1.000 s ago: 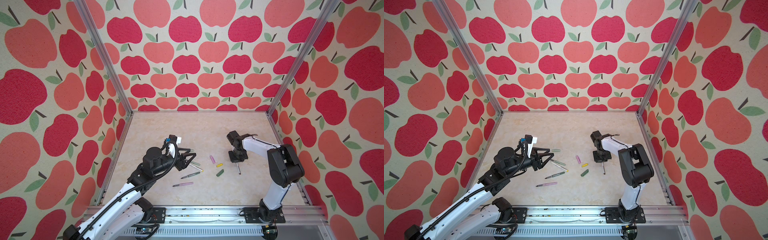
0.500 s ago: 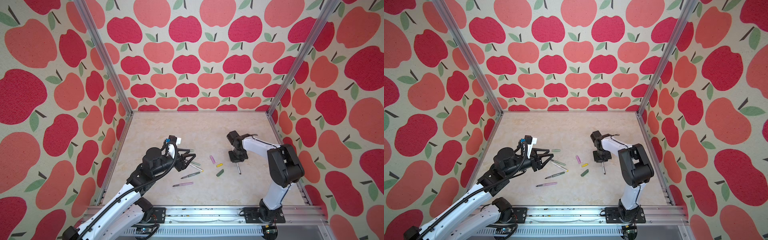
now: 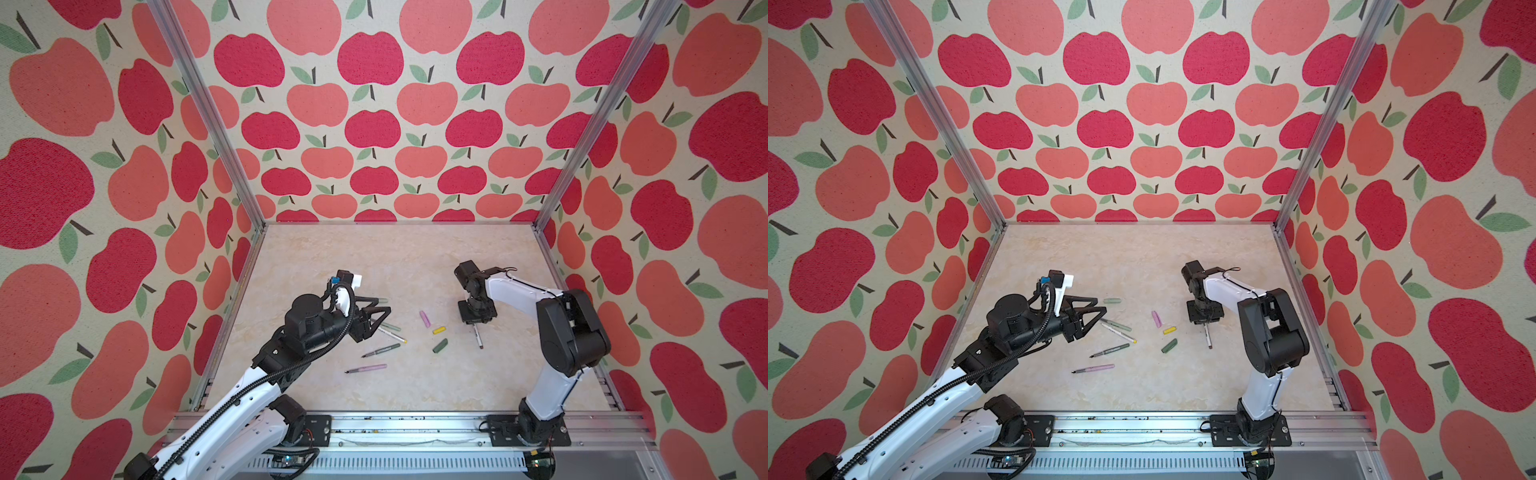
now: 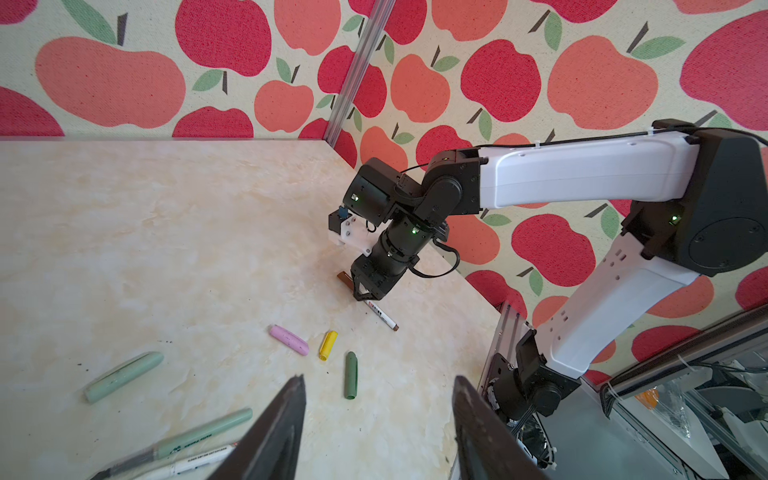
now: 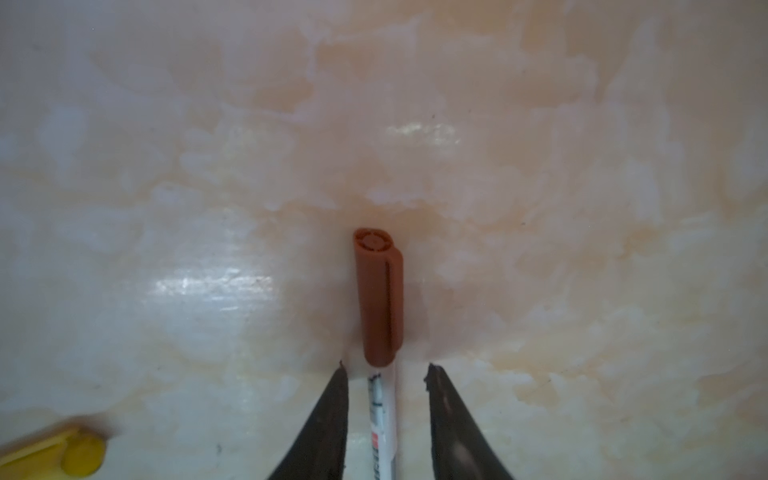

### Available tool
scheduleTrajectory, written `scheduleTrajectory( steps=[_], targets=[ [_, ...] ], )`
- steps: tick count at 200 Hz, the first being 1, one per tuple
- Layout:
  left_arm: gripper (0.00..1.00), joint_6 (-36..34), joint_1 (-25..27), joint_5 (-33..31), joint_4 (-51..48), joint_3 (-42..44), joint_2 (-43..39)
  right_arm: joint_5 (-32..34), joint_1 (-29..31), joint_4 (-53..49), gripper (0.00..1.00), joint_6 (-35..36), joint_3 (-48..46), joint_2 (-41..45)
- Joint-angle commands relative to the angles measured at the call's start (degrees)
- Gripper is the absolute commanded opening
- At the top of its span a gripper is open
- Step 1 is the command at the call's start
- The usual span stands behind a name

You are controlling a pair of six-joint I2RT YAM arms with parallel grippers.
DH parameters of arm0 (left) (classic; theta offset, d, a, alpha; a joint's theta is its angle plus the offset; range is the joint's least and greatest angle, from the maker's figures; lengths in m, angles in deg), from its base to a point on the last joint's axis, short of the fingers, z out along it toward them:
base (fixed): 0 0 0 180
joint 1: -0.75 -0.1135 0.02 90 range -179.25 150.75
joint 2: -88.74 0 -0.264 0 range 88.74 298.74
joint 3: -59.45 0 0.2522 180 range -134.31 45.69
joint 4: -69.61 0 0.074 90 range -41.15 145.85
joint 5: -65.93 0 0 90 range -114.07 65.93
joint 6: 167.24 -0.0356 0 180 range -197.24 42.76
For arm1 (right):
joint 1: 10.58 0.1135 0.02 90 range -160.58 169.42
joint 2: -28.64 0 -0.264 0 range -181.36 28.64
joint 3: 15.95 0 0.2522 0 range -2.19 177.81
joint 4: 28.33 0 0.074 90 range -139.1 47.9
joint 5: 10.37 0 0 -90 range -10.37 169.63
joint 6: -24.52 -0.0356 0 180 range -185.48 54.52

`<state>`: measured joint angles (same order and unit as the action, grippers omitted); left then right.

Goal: Insert the pens into the pen caps
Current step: 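Carry the brown-capped white marker away and set it on the table with the right gripper, then move the right gripper nearer the robot and grasp the pink pen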

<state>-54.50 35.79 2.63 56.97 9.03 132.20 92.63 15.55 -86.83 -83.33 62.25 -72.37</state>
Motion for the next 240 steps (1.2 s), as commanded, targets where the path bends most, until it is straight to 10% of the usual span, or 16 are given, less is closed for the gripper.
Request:
scheduleTrajectory(
  steps=[1, 98, 240],
  targets=[
    [0.63, -0.74, -0.50, -2.10, -1.26, -1.96, -1.18, -0.20, 0.10, -1.89, 0.40, 0.00, 3.05, 7.43],
    [0.94, 6.95, -2.06, -12.66, -6.92, 2.30, -8.94, -18.18, 14.76, 5.13, 0.55, 2.37, 4.46, 23.62],
    [0.98, 28.18, -21.36, -16.88, -36.93, 4.53, -17.43, -22.34, 38.79, 8.24, 0.46, 18.14, 18.97, -8.48]
  ],
)
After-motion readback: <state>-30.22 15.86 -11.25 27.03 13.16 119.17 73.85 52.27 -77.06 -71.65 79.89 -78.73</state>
